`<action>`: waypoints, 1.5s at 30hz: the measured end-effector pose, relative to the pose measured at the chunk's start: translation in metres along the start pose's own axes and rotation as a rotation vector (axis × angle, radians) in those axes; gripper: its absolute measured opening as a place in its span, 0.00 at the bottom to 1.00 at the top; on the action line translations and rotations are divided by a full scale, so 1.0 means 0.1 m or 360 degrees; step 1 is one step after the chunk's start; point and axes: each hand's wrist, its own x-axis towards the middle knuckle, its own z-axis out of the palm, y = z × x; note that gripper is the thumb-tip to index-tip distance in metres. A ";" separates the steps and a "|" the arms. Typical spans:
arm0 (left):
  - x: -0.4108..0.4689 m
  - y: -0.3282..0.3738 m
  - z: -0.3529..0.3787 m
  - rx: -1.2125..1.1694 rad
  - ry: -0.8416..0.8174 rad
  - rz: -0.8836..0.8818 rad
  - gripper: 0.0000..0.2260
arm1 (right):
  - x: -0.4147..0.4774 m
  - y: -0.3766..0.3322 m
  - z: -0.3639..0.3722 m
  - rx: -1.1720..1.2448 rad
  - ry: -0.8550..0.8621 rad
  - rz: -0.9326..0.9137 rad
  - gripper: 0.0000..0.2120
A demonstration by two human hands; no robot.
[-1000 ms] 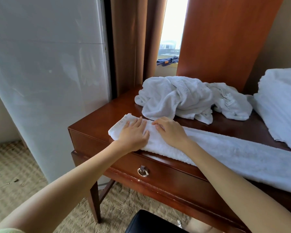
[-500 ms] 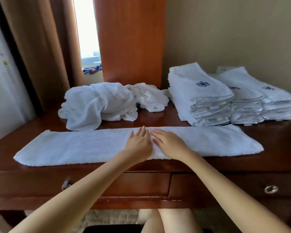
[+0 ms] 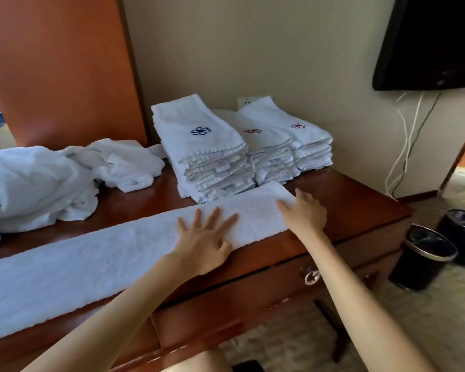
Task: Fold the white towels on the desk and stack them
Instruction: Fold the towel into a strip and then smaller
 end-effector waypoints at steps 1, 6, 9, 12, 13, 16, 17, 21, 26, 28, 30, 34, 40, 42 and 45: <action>0.00 0.00 0.01 -0.0009 0.0022 -0.0010 0.27 | 0.00 0.04 -0.01 0.0008 0.0102 0.0102 0.32; -0.07 -0.03 -0.02 -0.0366 0.0147 -0.0031 0.30 | -0.05 0.05 0.00 0.0053 0.0308 0.0305 0.33; -0.08 -0.03 -0.01 -0.0828 0.0377 -0.0060 0.21 | -0.10 -0.03 -0.04 0.0408 0.0321 0.0314 0.27; -0.11 -0.07 -0.02 -0.1489 0.0536 -0.0077 0.18 | -0.28 -0.21 -0.08 0.0757 0.0483 0.0126 0.18; -0.13 -0.07 -0.04 -0.1686 0.0568 -0.0059 0.19 | -0.37 -0.31 -0.08 0.0746 0.0587 -0.0008 0.18; -0.16 -0.07 -0.09 -0.2129 0.0704 -0.0109 0.24 | -0.71 -0.70 -0.02 0.0718 0.0757 -0.0534 0.21; -0.15 -0.08 -0.12 -0.2325 0.0709 -0.0129 0.24 | -0.83 -0.84 0.00 0.0730 0.0751 -0.0710 0.23; -0.16 -0.17 -0.23 -0.3115 0.0567 -0.0364 0.20 | -1.23 -1.33 0.13 0.0737 0.0612 -0.1326 0.26; -0.16 -0.35 -0.20 -0.3327 0.0576 -0.0498 0.26 | -1.34 -1.41 0.21 0.0820 0.0592 -0.1326 0.22; -0.19 -0.39 -0.24 -0.3109 0.0687 -0.0571 0.22 | -1.33 -1.42 0.20 0.0825 0.0579 -0.1323 0.25; -0.27 -0.51 -0.28 -0.2909 0.0773 -0.0627 0.23 | -1.35 -1.47 0.21 0.0765 0.0553 -0.1398 0.30; -0.68 -1.07 -0.45 -0.2522 0.0966 -0.0736 0.28 | -1.41 -1.59 0.21 0.0624 0.0616 -0.1431 0.38; -1.97 -2.29 -0.53 -0.2002 0.1220 -0.1099 0.26 | -1.74 -1.99 0.28 0.0586 0.0529 -0.1500 0.37; -2.45 -2.58 -0.48 -0.1825 0.1273 -0.1282 0.26 | -1.87 -2.14 0.33 0.0623 0.0431 -0.1575 0.35; -2.92 -2.77 -0.41 -0.1526 0.1164 -0.1434 0.25 | -1.99 -2.30 0.41 0.0639 0.0207 -0.1738 0.32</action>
